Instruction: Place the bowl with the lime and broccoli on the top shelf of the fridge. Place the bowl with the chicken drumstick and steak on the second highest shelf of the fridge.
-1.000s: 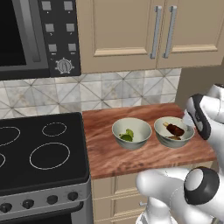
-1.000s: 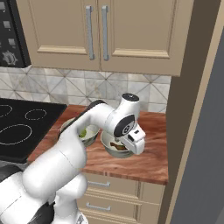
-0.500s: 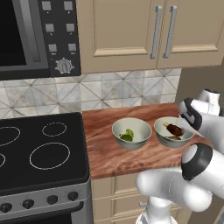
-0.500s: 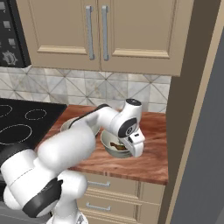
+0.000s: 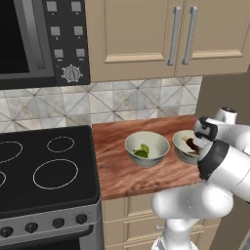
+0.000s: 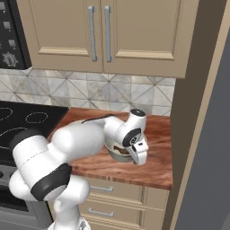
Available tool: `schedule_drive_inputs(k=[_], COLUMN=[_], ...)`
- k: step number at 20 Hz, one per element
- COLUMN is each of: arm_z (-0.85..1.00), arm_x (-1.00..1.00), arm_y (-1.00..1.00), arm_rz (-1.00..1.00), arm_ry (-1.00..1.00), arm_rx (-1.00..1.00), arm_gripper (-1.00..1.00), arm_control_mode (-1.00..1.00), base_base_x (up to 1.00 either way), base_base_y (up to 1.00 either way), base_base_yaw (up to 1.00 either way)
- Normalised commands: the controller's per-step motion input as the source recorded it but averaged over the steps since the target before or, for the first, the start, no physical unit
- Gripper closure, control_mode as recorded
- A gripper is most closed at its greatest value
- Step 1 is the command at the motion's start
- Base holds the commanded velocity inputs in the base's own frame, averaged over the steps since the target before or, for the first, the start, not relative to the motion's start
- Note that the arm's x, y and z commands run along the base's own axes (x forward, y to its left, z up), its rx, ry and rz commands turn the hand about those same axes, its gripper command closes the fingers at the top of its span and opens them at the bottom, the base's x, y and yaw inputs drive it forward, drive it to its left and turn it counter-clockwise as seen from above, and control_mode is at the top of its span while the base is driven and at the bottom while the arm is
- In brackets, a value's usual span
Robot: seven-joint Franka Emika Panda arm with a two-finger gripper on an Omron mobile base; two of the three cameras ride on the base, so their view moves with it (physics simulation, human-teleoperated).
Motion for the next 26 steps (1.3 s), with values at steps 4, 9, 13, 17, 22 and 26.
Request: schedule_drive_inputs(k=[4,9,13,17,22,26], arm_z=[-0.22,0.0,0.0,0.46,0.99,1.0], arm_x=[0.03,0.0,-0.09,-0.57,-0.73,-0.66], arm_y=[-0.04,0.0,0.04,0.3,0.58,0.95], arm_rz=[-0.03,0.0,0.0,0.0,0.0,0.0], arm_ry=[0.0,0.0,0.0,-0.15,-0.17,-0.14], arm_rx=[0.0,0.0,0.0,0.0,0.01,0.05], arm_gripper=[1.0,1.0,1.0,1.0,1.0,1.0], arm_control_mode=[-1.0,-1.0,-1.0,-1.0,-1.0,-1.0], base_base_x=[0.0,0.0,0.0,0.0,0.0,0.0], base_base_y=[0.0,0.0,0.0,0.0,0.0,0.0], base_base_yaw=[0.0,0.0,0.0,0.0,0.0,0.0])
